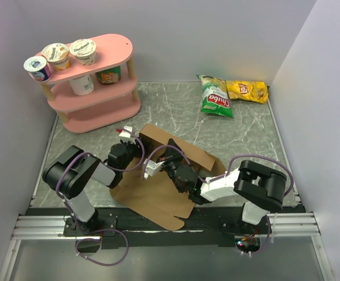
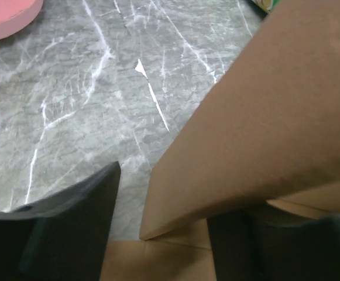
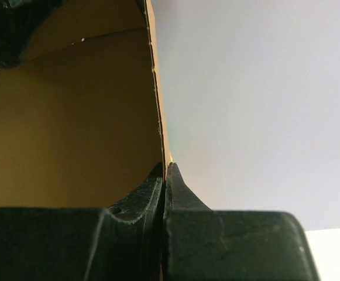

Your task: Fold the paper box

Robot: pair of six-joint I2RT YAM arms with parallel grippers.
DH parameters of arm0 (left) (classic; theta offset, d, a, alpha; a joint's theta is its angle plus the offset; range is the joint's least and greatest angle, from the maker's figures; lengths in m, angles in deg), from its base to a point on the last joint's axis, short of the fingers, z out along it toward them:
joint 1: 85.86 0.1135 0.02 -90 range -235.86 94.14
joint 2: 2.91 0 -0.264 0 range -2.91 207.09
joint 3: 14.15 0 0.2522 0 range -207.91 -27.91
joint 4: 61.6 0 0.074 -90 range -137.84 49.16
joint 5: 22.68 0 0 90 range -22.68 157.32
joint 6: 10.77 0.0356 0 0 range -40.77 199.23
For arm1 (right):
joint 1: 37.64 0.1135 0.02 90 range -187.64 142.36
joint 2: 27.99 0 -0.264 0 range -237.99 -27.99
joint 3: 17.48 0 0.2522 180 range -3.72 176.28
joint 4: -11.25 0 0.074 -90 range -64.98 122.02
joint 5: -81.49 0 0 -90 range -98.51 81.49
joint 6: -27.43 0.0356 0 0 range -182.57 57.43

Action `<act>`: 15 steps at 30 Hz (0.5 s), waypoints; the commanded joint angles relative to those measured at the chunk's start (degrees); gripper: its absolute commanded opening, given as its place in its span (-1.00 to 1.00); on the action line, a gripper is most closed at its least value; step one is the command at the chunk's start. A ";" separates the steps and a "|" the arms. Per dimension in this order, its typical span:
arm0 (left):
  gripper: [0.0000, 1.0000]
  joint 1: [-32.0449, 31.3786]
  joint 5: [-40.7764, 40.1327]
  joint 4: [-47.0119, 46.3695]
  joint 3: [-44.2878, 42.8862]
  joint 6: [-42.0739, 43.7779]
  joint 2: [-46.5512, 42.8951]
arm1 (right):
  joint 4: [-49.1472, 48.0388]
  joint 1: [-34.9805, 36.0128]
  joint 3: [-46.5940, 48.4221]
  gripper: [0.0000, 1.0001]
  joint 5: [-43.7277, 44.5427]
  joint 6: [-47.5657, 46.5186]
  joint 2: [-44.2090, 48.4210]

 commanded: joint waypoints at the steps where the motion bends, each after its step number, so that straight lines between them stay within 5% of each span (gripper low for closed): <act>1: 0.11 0.03 -2.90 0.63 -2.14 -0.38 0.20 | 3.86 0.47 -1.08 -1.00 1.51 5.15 -0.11; 15: -0.32 -2.60 -20.20 7.66 -3.46 -2.40 -0.86 | 4.47 0.47 -1.25 -1.00 1.60 6.11 0.24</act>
